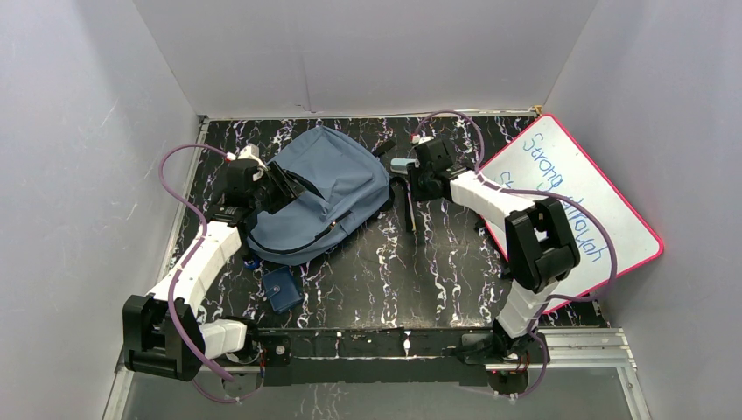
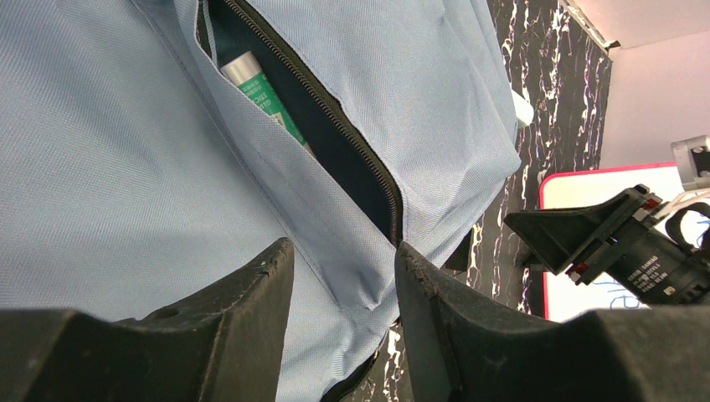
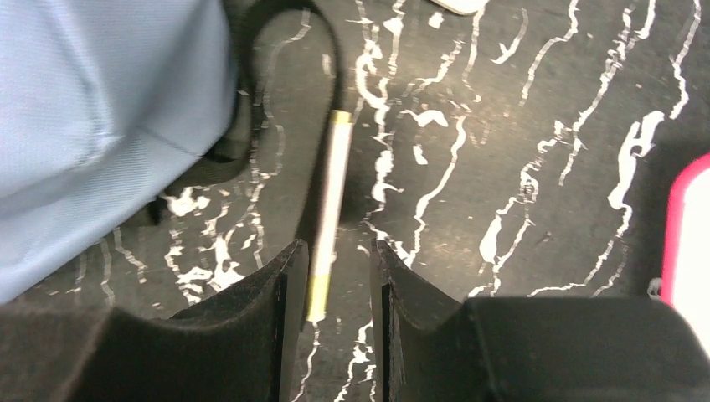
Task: Pack the student bag
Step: Adjust the stationery at the center of the board, then pick up the stationery from the center of the board.
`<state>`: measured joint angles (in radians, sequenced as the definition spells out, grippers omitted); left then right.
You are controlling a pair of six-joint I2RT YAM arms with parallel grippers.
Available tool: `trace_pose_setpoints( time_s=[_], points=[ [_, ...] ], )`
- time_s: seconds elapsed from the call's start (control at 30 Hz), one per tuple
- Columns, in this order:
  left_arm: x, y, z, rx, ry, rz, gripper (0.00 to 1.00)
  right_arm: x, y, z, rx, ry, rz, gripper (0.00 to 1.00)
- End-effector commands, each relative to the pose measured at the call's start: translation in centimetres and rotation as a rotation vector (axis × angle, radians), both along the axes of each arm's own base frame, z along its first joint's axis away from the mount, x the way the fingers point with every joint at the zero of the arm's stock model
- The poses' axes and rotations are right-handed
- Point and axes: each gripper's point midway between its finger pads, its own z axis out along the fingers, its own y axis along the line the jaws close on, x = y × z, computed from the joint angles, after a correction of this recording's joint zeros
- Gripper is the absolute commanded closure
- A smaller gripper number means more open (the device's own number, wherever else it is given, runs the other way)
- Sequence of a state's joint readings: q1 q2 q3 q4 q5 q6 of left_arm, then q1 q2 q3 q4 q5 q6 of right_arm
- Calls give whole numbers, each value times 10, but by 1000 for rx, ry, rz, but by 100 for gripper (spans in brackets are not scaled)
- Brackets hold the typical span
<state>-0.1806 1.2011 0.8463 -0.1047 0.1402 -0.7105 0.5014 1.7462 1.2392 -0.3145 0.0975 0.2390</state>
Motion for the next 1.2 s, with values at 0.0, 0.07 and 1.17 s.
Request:
trace_pose_setpoints(
  time_s=[0.0, 0.07, 1.17],
  points=[
    [5, -4, 18, -11, -49, -10, 54, 16, -22, -1, -97, -22, -105, 59],
    [5, -4, 18, -11, -49, -13, 54, 15, -19, -7, -99, 0, -88, 59],
    [1, -1, 12, 0, -38, -6, 54, 5, 7, -44, -35, 138, 11, 56]
  ],
)
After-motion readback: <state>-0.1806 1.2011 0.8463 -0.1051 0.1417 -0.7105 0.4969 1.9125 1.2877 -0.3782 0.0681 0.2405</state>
